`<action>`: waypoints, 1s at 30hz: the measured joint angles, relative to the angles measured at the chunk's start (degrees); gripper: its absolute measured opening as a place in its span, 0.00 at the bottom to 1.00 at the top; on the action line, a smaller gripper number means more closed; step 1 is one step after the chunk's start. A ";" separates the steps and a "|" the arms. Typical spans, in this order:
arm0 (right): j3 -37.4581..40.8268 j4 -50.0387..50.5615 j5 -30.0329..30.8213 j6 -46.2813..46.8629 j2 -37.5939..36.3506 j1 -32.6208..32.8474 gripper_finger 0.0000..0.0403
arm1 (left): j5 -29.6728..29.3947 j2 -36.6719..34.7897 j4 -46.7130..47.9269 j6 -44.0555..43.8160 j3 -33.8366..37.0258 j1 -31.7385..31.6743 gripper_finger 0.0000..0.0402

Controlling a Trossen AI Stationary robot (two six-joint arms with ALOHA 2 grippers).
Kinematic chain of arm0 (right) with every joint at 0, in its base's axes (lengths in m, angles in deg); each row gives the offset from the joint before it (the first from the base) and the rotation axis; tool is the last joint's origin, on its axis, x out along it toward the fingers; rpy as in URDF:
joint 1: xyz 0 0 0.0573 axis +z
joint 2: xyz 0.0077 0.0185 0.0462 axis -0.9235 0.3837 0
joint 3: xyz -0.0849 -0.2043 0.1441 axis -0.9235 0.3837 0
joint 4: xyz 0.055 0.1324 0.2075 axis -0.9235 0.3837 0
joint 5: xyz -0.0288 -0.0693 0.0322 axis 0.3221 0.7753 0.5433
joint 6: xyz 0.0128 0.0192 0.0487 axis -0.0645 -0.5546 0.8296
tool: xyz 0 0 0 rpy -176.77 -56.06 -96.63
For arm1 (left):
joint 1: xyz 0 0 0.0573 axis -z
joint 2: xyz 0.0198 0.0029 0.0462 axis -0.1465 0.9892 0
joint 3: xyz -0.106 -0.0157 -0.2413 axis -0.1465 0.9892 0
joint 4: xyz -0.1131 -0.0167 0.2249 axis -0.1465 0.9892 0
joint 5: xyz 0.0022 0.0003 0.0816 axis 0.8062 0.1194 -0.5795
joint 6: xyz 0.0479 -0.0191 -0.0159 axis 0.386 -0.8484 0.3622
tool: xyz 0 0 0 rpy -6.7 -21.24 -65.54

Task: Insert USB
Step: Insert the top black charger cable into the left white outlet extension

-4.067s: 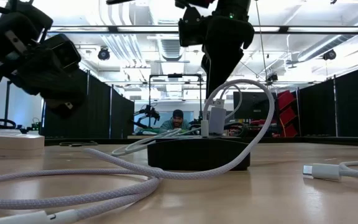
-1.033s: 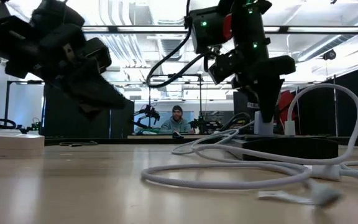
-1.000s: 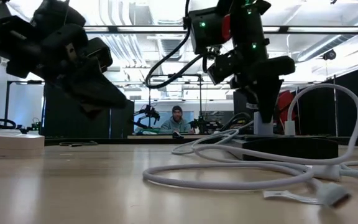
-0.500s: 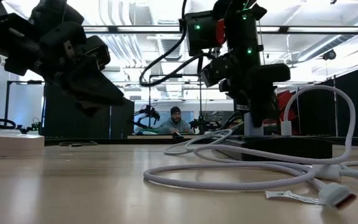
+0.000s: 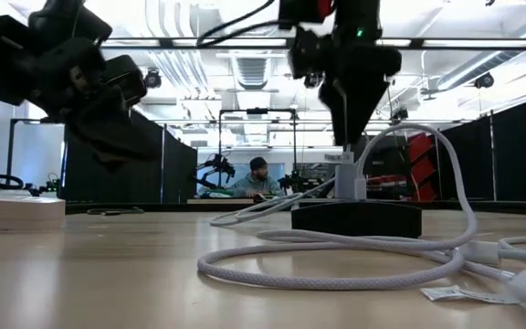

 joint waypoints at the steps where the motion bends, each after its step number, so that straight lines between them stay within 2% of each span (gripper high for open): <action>1: 0.00 0.69 0.07 0.69 -1.00 0.00 0.87 | -0.08 -0.95 1.62 -0.16 0.35 0.00 0.19; 6: 1.06 8.83 0.38 6.52 -4.20 0.50 0.85 | -0.53 -6.07 11.15 -2.12 1.47 0.02 0.19; 9: 3.64 11.21 0.39 10.75 -6.47 1.04 0.83 | -3.33 -8.93 15.67 -2.37 1.47 0.06 0.19; 13: 9.68 9.66 0.34 13.99 -7.59 2.15 0.79 | -8.91 -12.80 17.66 -4.55 1.35 -2.23 0.19; 17: 17.09 3.20 -0.38 14.66 -7.24 2.64 0.76 | -7.43 -14.73 24.81 -2.81 -1.00 -9.43 0.16; 23: 27.10 -21.63 -1.79 9.56 -5.43 2.64 0.72 | -5.85 -12.72 36.58 5.29 -5.80 -25.31 0.11; 26: 28.17 -30.24 -4.33 7.46 -3.64 2.64 0.69 | -5.76 -10.83 38.62 8.11 -7.64 -33.22 0.09; 30: 25.78 -32.18 -4.59 4.85 -2.80 2.79 0.66 | -5.70 -7.18 38.97 13.22 -10.76 -42.19 0.09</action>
